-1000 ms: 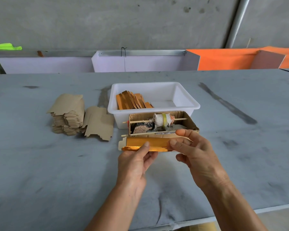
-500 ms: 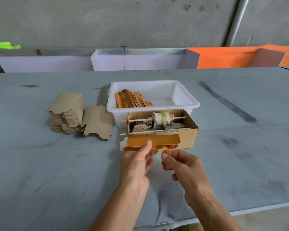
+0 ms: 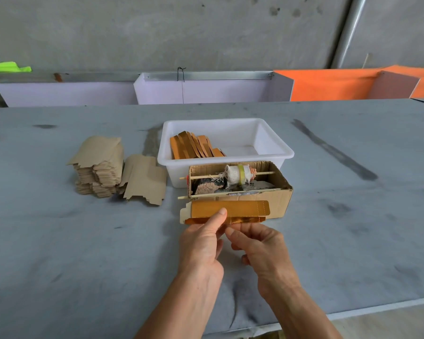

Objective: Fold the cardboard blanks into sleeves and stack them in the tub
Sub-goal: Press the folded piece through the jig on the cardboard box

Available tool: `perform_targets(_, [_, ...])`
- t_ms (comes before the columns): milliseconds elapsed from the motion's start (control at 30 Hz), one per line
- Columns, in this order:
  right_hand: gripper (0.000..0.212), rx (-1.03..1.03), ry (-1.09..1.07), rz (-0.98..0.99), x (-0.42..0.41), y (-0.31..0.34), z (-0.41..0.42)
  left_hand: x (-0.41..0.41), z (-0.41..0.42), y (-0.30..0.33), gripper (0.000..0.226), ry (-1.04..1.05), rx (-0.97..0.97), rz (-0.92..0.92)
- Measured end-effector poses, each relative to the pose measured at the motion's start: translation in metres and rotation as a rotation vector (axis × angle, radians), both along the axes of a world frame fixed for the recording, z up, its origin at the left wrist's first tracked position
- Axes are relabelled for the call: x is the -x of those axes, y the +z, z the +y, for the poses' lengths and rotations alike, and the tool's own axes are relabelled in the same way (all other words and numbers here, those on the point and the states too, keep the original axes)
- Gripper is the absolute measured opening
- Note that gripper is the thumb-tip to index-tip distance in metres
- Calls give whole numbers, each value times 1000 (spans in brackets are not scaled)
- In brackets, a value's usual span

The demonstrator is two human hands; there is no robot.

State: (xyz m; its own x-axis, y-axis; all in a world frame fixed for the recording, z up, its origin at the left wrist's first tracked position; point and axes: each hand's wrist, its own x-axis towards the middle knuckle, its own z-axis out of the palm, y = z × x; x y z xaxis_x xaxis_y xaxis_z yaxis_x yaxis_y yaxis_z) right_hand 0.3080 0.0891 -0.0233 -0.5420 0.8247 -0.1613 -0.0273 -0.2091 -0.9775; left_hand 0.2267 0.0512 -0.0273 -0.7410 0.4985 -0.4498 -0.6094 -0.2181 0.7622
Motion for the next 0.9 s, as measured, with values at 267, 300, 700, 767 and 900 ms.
perform_targets(267, [22, 61, -47, 6, 1, -2, 3, 0, 0, 1, 18, -27, 10, -46])
perform_targets(300, [22, 70, -49, 7, 1, -2, 3, 0, 0, 0, 19, -29, 12, -47])
perform_targets(700, [35, 187, 4, 70, -1, -8, 5, 1, 0, -4, 17, -32, 42, 6])
perform_targets(767, [32, 255, 20, 124, 1, -8, 7, 2, 0, -4, 14, -39, 41, 12])
perform_targets(900, [16, 436, 38, 266, 6, -10, 6, 0, -2, -5, 10, -67, 36, 58])
